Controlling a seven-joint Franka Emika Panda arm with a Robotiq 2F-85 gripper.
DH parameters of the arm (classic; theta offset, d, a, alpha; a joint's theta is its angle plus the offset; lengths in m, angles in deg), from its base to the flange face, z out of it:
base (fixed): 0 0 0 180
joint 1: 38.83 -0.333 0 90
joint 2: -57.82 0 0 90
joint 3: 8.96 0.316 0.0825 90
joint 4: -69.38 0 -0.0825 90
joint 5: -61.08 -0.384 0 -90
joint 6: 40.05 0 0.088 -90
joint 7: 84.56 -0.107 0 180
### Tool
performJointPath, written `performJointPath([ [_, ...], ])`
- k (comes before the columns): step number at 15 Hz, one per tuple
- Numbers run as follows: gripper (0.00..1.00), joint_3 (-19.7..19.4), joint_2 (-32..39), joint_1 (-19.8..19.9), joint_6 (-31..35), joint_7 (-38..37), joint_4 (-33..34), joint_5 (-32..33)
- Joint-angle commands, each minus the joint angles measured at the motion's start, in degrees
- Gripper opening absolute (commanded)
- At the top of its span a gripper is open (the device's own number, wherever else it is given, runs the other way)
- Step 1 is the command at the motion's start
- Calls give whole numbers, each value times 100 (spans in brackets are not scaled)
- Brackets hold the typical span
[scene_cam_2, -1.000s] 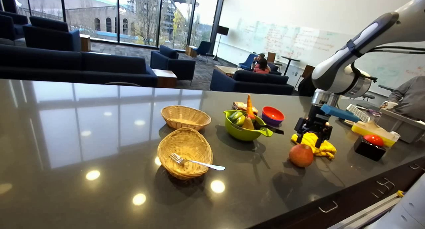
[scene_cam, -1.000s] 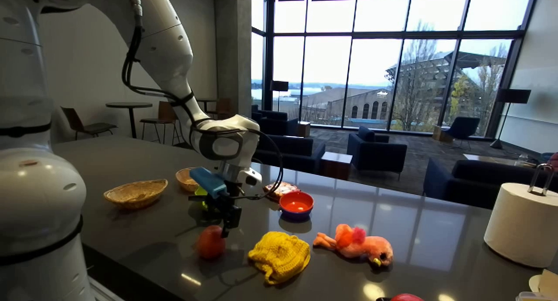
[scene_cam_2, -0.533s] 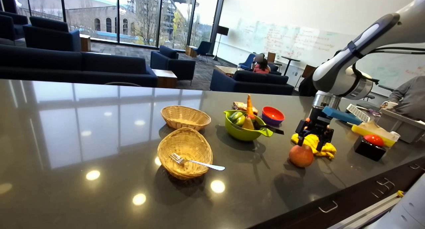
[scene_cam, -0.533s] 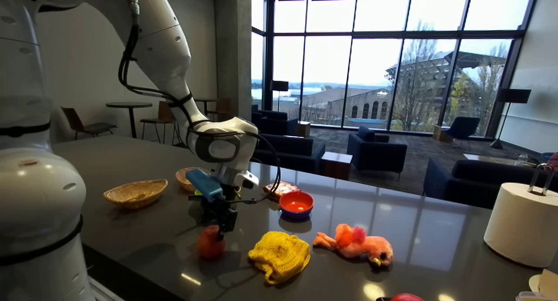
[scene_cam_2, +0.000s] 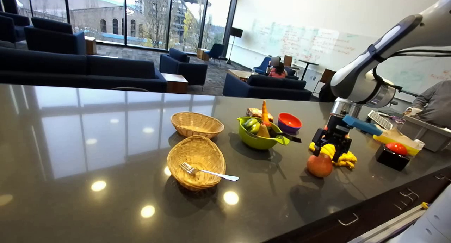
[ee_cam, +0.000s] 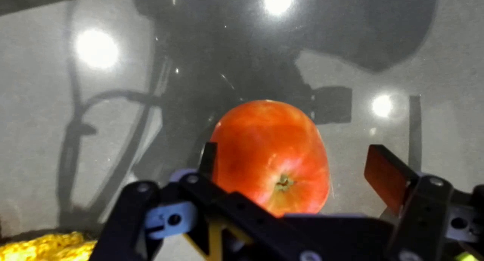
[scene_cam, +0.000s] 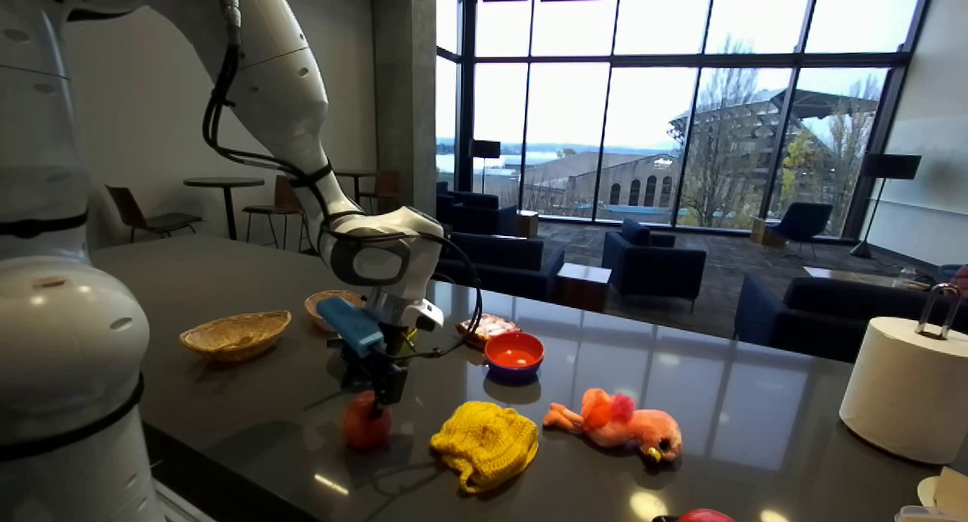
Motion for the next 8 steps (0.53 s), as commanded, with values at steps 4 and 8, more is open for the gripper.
performJointPath([
  [4,100,197,-75,-67,1284,-27,-446,303],
  [8,100,261,-13,-111,1859,-116,-614,454],
])
